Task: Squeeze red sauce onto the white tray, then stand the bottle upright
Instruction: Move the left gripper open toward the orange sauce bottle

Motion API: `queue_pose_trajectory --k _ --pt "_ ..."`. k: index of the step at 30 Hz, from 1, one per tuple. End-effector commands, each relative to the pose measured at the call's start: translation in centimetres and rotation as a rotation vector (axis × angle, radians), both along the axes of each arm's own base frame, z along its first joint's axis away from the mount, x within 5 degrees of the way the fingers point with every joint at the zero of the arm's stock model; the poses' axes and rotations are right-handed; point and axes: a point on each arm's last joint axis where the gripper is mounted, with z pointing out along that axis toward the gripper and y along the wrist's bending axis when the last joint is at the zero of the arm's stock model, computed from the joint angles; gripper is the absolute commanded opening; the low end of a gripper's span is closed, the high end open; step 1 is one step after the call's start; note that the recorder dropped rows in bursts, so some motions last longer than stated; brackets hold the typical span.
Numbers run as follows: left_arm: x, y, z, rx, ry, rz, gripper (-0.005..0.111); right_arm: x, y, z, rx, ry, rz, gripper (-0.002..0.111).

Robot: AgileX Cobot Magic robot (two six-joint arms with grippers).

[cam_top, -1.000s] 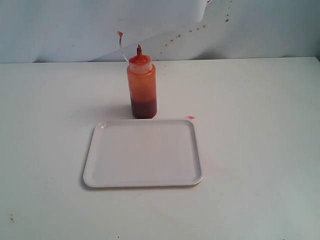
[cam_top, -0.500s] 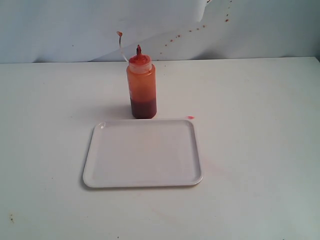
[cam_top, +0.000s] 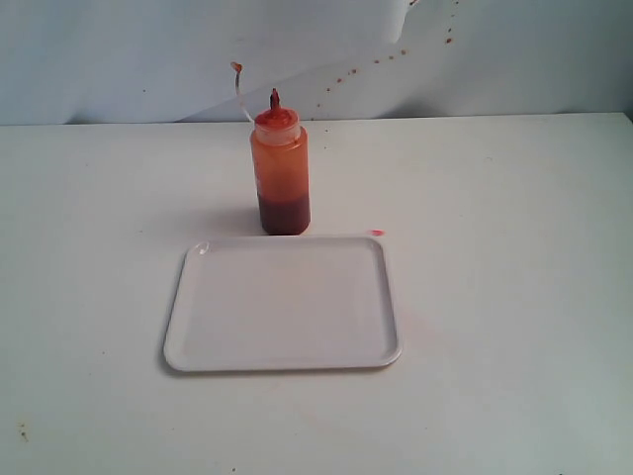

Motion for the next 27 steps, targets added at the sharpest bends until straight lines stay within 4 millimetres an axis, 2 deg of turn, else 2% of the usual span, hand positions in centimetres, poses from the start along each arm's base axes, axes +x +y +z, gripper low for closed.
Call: queue_pose_trajectory --k 1,7,10,15,21,27 --pt "1.6 -0.4 -2.7 0.019 0.123 -0.039 0.000 0.0 0.0 -0.1 -0.001 -0.002 -0.004 0.000" --pt "5.7 -1.3 -4.9 0.069 0.259 -0.168 0.000 0.0 0.0 -0.1 -0.001 -0.002 -0.004 0.000" --pt "8.7 -1.6 -7.2 0.096 0.333 -0.205 0.000 0.0 0.0 -0.1 -0.001 -0.002 -0.004 0.000" --pt "11.9 -1.5 -10.0 0.090 0.399 -0.209 0.000 0.0 0.0 -0.1 -0.001 -0.002 -0.004 0.000" --pt "13.9 -1.5 -11.0 0.130 0.378 -0.210 0.000 0.0 0.0 -0.1 -0.001 -0.002 -0.004 0.000" --pt "13.9 -1.5 -11.1 0.130 0.383 -0.211 0.000 0.0 0.0 -0.1 -0.001 -0.002 -0.004 0.000"
